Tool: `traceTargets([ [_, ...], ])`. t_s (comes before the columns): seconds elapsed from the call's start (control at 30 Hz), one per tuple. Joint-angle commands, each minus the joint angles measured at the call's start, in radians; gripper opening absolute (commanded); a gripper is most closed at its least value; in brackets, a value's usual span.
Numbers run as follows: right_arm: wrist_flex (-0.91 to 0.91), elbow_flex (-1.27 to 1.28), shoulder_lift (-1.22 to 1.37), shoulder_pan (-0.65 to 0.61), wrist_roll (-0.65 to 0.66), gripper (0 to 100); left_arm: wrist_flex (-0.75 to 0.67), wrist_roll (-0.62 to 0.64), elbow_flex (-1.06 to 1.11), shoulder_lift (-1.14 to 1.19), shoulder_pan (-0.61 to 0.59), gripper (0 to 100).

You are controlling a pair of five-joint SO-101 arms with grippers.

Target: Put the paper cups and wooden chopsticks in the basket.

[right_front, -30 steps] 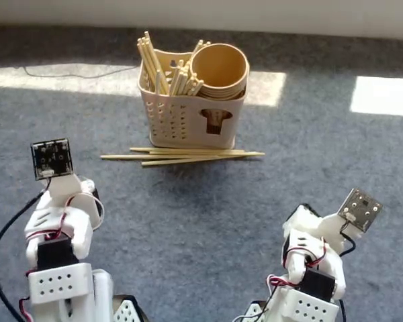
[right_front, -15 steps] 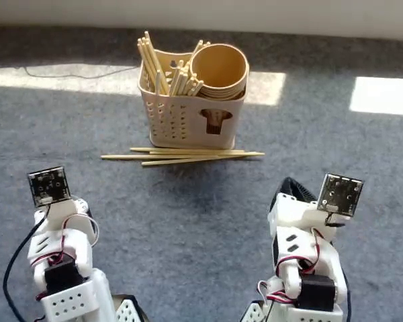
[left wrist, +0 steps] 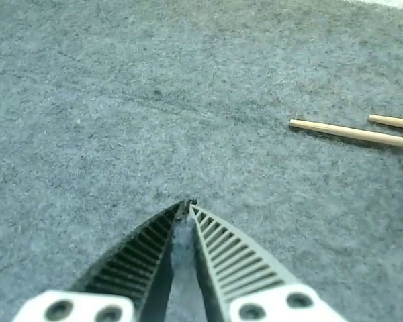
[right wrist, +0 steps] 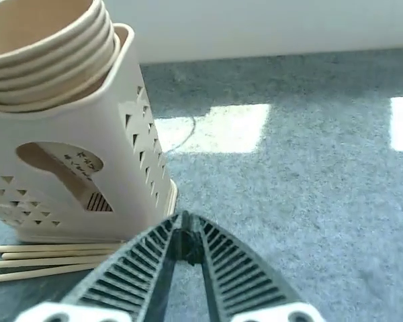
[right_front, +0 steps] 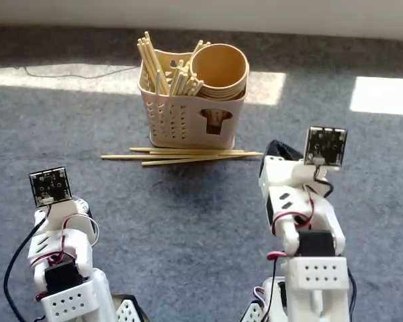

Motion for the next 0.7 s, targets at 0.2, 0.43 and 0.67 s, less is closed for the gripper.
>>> traceTargets([
  [0.2,-0.34,-0.199,0.562,-0.01,0.015,0.5,0.003,-0.005,0.012,-0.007,-0.01,1],
  [0.43,-0.414,-0.346,0.886,-0.012,0.015,0.5,0.003,-0.005,0.012,-0.007,-0.01,1],
  [0.67,-0.415,-0.458,1.115,-0.03,0.015,0.5,0.003,-0.005,0.013,-0.007,-0.01,1],
])
